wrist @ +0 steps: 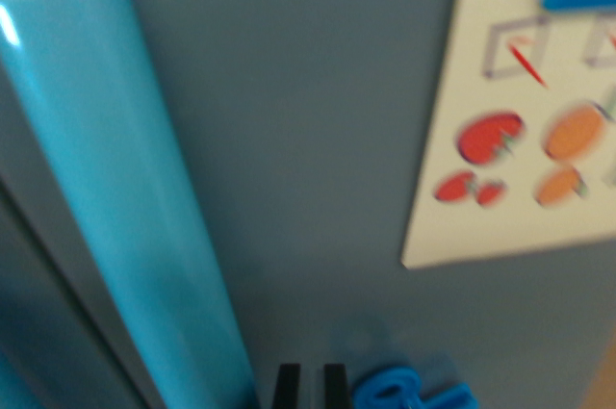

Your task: Close fridge door

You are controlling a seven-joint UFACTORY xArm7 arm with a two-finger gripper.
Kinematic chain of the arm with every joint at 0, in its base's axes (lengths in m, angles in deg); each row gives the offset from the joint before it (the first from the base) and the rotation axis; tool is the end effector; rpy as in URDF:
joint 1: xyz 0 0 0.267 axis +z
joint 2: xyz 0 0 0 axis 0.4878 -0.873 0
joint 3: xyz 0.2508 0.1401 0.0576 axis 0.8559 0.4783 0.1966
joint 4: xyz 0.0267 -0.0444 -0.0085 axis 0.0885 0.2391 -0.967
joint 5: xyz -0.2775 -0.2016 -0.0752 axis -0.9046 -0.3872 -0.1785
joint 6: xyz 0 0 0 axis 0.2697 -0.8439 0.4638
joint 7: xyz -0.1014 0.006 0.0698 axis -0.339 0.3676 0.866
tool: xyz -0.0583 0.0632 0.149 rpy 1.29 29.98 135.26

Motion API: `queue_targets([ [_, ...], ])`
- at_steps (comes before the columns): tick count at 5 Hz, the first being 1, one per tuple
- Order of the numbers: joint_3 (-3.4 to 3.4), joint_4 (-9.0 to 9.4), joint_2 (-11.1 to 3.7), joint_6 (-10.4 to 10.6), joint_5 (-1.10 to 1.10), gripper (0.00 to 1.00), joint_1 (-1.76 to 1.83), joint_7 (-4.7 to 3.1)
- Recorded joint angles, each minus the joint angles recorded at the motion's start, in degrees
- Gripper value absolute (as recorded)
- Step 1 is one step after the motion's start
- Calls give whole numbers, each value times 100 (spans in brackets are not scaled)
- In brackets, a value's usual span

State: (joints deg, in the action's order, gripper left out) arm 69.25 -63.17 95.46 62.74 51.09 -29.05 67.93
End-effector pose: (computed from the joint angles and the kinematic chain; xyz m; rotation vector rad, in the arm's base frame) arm 0.5549 -0.1125 0.4123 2.8507 -0.3509 1.2498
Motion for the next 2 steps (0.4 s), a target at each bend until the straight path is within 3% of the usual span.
queue_targets([
  [1,0,0,0,0,0,100,0,0],
  [2,46,-156,-154,0,0,100,0,0],
])
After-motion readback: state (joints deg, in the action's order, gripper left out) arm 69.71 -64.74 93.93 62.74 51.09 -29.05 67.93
